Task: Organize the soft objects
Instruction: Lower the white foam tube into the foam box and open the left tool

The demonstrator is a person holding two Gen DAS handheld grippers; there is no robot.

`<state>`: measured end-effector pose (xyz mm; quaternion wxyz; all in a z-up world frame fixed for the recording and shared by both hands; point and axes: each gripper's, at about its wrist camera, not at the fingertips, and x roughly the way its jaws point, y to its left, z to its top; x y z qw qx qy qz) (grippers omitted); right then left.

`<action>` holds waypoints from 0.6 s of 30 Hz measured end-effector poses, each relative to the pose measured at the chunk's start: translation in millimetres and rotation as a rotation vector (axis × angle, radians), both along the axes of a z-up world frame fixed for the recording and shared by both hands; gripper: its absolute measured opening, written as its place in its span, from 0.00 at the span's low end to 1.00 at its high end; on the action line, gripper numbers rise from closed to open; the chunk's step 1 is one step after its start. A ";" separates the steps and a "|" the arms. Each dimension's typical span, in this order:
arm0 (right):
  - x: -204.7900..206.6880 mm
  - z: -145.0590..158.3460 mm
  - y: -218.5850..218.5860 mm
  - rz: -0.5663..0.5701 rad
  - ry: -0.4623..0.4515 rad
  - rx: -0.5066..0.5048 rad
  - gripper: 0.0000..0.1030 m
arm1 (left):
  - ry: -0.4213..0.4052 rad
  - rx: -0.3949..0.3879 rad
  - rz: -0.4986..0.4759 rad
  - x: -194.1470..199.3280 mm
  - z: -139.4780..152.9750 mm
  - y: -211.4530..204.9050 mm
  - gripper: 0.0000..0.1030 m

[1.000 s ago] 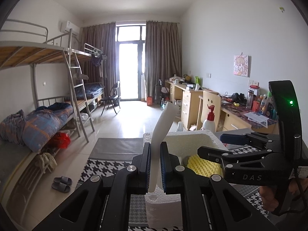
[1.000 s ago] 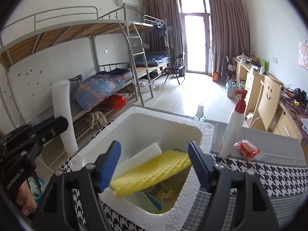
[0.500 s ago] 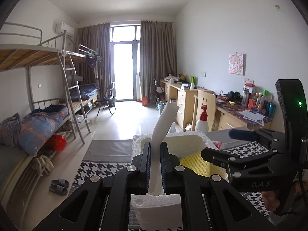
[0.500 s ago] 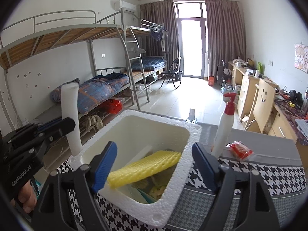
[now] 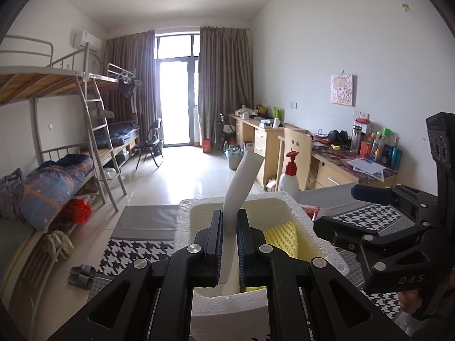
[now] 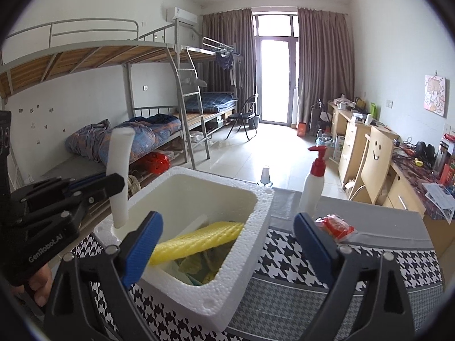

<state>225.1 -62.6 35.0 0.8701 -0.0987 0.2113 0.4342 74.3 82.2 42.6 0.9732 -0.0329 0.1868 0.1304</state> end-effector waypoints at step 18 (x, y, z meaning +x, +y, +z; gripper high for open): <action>12.4 -7.0 -35.9 -0.090 0.023 0.022 0.93 | 0.040 -0.012 -0.055 21.6 -1.8 -9.0 0.10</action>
